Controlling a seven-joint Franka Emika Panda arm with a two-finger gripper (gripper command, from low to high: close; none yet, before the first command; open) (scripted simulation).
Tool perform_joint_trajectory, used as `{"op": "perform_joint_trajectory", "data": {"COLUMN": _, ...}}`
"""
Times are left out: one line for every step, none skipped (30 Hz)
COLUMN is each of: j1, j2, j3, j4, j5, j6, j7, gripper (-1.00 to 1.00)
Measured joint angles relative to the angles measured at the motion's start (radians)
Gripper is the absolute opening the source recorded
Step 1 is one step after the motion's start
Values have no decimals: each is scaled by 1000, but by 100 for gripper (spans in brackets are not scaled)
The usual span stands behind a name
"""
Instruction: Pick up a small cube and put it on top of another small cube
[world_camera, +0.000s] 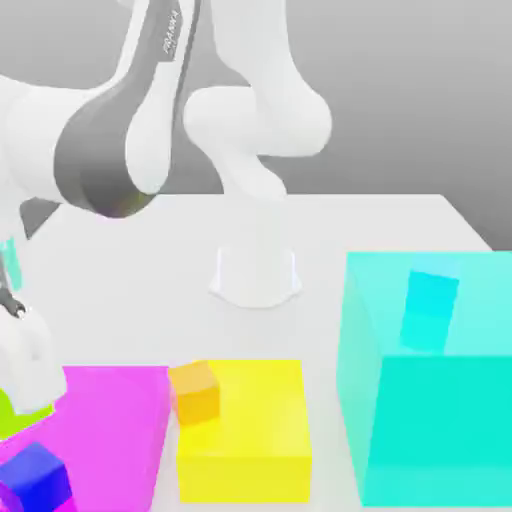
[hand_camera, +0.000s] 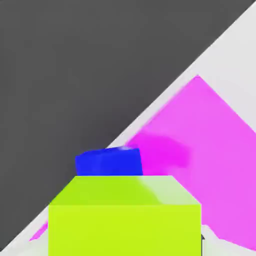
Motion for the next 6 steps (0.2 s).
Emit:
{"op": "perform_joint_trajectory", "data": {"j1": 0, "j2": 30, "j3": 2, "j4": -4, "j5": 5, "j6": 33, "j7": 0, "gripper": 100}}
{"op": "perform_joint_trajectory", "data": {"j1": 0, "j2": 30, "j3": 2, "j4": -4, "j5": 5, "j6": 33, "j7": 0, "gripper": 100}}
{"op": "perform_joint_trajectory", "data": {"j1": 0, "j2": 30, "j3": 2, "j4": -4, "j5": 5, "j6": 33, "j7": 0, "gripper": 100}}
{"op": "perform_joint_trajectory", "data": {"j1": 0, "j2": 30, "j3": 2, "j4": -4, "j5": 5, "j6": 33, "j7": 0, "gripper": 100}}
{"op": "perform_joint_trajectory", "data": {"j1": 0, "j2": 30, "j3": 2, "j4": -4, "j5": 5, "j6": 33, "j7": 0, "gripper": 100}}
{"op": "perform_joint_trajectory", "data": {"j1": 0, "j2": 30, "j3": 2, "j4": -4, "j5": 5, "j6": 33, "j7": 0, "gripper": 100}}
